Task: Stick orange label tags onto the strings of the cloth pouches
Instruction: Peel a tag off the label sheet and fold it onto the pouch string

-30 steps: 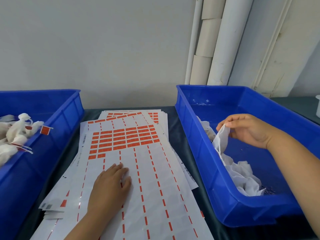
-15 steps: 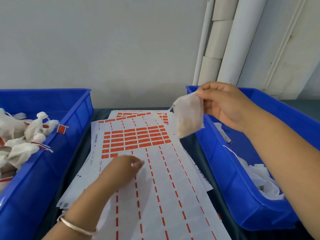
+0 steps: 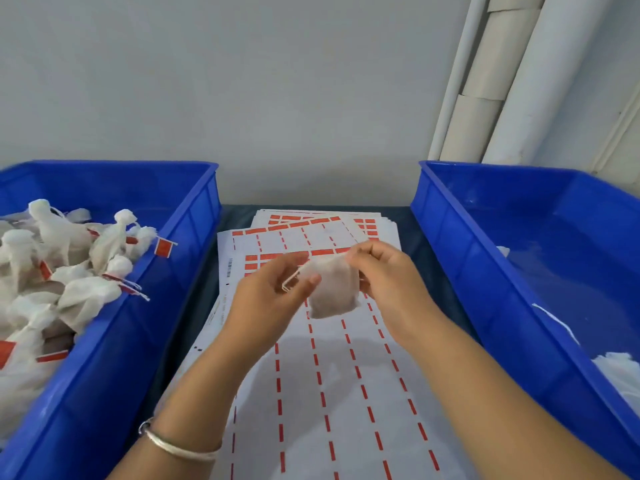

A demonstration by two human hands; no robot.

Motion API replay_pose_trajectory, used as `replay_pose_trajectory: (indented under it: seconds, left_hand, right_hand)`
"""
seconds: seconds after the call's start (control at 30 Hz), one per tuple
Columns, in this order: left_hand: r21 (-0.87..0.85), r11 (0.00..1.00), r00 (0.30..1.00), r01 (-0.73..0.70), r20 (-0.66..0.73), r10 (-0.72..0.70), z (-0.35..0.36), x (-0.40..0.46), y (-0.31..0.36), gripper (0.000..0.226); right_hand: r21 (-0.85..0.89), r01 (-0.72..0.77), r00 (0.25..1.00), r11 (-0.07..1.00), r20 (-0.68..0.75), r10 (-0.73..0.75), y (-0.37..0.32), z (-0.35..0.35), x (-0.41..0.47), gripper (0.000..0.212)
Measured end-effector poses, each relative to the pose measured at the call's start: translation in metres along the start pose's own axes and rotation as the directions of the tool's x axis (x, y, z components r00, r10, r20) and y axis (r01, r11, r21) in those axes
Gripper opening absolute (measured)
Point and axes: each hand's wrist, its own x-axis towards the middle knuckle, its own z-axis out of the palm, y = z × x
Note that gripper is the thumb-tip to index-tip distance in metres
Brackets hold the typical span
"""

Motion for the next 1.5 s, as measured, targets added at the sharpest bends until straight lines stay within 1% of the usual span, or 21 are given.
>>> replay_pose_trajectory:
  seconds: [0.07,0.17,0.27,0.33,0.47,0.53,0.57,0.6,0.63,0.7,0.73,0.77,0.87,0.9,0.97,1.1,1.17,1.2,1.27,1.4,1.5]
  left_hand:
    - [0.045,0.999,0.999,0.030,-0.027,-0.028,0.005,0.002,-0.010,0.047]
    - [0.018,0.997,0.993,0.081,-0.086,-0.079,0.014,0.003,-0.023,0.034]
    - [0.020,0.997,0.994,0.071,-0.089,-0.069,0.018,0.003,-0.031,0.018]
    - [0.056,0.998,0.996,0.038,-0.085,-0.033,0.015,0.003,-0.034,0.020]
    - [0.222,0.974,0.989,-0.039,-0.133,0.070,0.012,0.002,-0.040,0.039]
    - [0.301,0.948,0.984,-0.102,-0.109,0.141,0.013,0.000,-0.038,0.039]
    - [0.329,0.932,0.977,-0.154,-0.091,0.193,0.014,-0.002,-0.037,0.036]
    - [0.348,0.914,0.965,-0.207,-0.080,0.249,0.016,-0.005,-0.036,0.031]
    - [0.363,0.896,0.950,-0.256,-0.077,0.303,0.018,-0.006,-0.034,0.025]
    - [0.390,0.861,0.917,-0.327,-0.088,0.389,0.022,-0.010,-0.032,0.018]
    - [0.397,0.846,0.902,-0.355,-0.094,0.422,0.024,-0.011,-0.032,0.018]
    - [0.406,0.833,0.887,-0.377,-0.100,0.450,0.024,-0.012,-0.033,0.018]
    - [0.423,0.812,0.867,-0.403,-0.108,0.487,0.023,-0.013,-0.033,0.018]
    - [0.415,0.819,0.871,-0.397,-0.112,0.479,0.023,-0.013,-0.032,0.018]
    - [0.384,0.847,0.886,-0.367,-0.134,0.444,0.023,-0.013,-0.031,0.017]
    - [0.336,0.887,0.893,-0.318,-0.208,0.399,0.021,-0.012,-0.032,0.010]
    - [0.298,0.911,0.902,-0.285,-0.237,0.360,0.019,-0.010,-0.033,0.014]
    - [0.282,0.926,0.910,-0.251,-0.257,0.325,0.018,-0.010,-0.033,0.014]
    - [0.271,0.942,0.912,-0.197,-0.301,0.277,0.018,-0.009,-0.033,0.011]
    - [0.283,0.945,0.886,-0.162,-0.380,0.266,0.016,-0.007,-0.035,0.010]
    - [0.264,0.954,0.881,-0.145,-0.404,0.246,0.015,-0.007,-0.036,0.012]
  right_hand:
    - [0.005,-0.022,1.000,1.000,0.000,0.022,0.013,0.002,0.003,0.017]
    - [0.024,-0.067,0.997,0.997,-0.026,0.068,0.030,0.006,0.010,0.017]
    - [0.075,-0.083,0.996,0.994,-0.026,0.085,0.047,0.010,0.015,0.016]
    - [0.104,-0.064,0.997,0.992,-0.033,0.068,0.057,0.011,0.014,0.017]
    - [0.098,0.010,0.998,0.995,-0.063,-0.004,0.065,0.009,0.008,0.018]
    - [0.030,0.080,0.994,0.996,-0.079,-0.077,0.065,0.008,0.005,0.014]
    - [-0.031,0.132,0.989,0.991,-0.062,-0.134,0.064,0.008,0.003,0.010]
    - [-0.129,0.206,0.977,0.970,-0.023,-0.210,0.062,0.008,0.000,0.014]
    - [-0.244,0.297,0.954,0.923,0.028,-0.299,0.061,0.010,-0.003,0.022]
    - [-0.414,0.479,0.872,0.774,0.119,-0.476,0.062,0.015,-0.005,0.031]
    - [-0.455,0.532,0.834,0.714,0.135,-0.535,0.064,0.018,-0.005,0.029]
    - [-0.467,0.554,0.812,0.689,0.122,-0.570,0.064,0.020,-0.006,0.027]
    - [-0.470,0.578,0.780,0.667,0.078,-0.621,0.063,0.021,-0.006,0.042]
    - [-0.474,0.579,0.775,0.664,0.068,-0.628,0.062,0.021,-0.006,0.041]
    - [-0.445,0.560,0.796,0.699,0.054,-0.603,0.060,0.020,-0.006,0.030]
    - [-0.253,0.435,0.897,0.864,0.036,-0.441,0.054,0.020,-0.011,0.011]
    - [-0.243,0.408,0.911,0.880,0.053,-0.408,0.055,0.021,-0.011,0.004]
    - [-0.256,0.411,0.911,0.875,0.066,-0.408,0.056,0.021,-0.012,0.004]
    - [-0.278,0.417,0.908,0.865,0.089,-0.409,0.056,0.021,-0.011,0.012]
    - [-0.278,0.360,0.932,0.891,0.140,-0.334,0.055,0.020,-0.011,0.010]
    - [-0.283,0.303,0.948,0.910,0.190,-0.257,0.059,0.020,-0.011,0.018]
